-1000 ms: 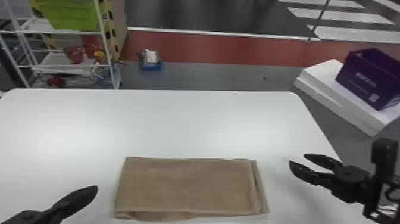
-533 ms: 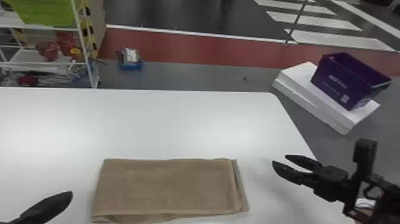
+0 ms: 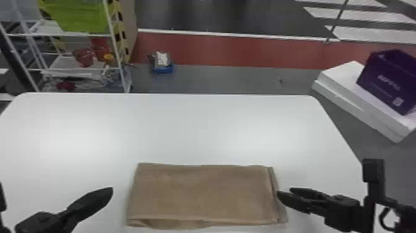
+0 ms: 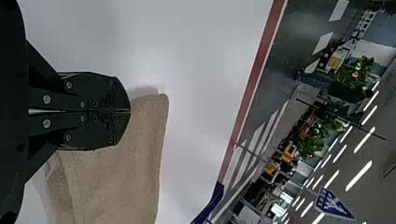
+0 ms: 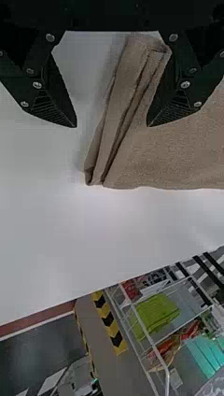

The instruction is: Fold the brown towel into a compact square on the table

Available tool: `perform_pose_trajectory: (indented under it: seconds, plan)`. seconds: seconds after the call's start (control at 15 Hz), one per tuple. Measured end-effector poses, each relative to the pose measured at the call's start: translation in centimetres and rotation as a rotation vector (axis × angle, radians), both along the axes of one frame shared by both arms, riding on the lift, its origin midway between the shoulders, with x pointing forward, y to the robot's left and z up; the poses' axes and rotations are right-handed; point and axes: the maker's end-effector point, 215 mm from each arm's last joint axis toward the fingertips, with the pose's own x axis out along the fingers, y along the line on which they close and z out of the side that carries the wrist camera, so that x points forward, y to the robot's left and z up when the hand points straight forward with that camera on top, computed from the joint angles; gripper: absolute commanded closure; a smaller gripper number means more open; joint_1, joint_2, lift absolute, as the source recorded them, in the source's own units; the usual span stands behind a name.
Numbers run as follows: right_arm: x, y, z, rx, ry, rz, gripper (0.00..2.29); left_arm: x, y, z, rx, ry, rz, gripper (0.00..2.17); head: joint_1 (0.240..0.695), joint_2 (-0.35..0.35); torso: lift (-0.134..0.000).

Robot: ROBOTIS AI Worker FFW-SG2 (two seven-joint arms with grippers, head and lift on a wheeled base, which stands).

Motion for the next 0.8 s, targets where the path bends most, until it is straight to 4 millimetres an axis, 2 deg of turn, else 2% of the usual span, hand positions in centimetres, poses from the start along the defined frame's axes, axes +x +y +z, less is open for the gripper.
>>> perform_pose_trajectory:
  seconds: [0.2,0.33,0.47,0.67,0.8]
  plan:
    - [0.0,2.5,-0.5,-0.002,0.058,0.019,0.39,-0.2,-0.3,0.2,-0.014,-0.005,-0.016,1.94,0.695,-0.039,-0.124]
    - [-0.2,3.4,-1.2,-0.015,0.115,0.015,0.39,-0.5,-0.4,0.7,-0.029,-0.013,-0.028,1.93,0.695,-0.019,-0.124]
    - [-0.3,3.7,-1.8,-0.037,0.154,0.004,0.39,-0.9,-0.4,1.9,-0.054,-0.036,-0.044,1.93,0.695,-0.016,-0.124]
    - [-0.4,3.1,-1.8,-0.048,0.167,-0.018,0.39,-1.6,-0.6,3.9,-0.08,-0.069,-0.064,1.94,0.695,-0.026,-0.124]
    - [-0.5,2.8,-1.3,-0.044,0.174,-0.031,0.39,-1.7,-0.9,4.5,-0.082,-0.078,-0.073,1.93,0.695,-0.035,-0.124]
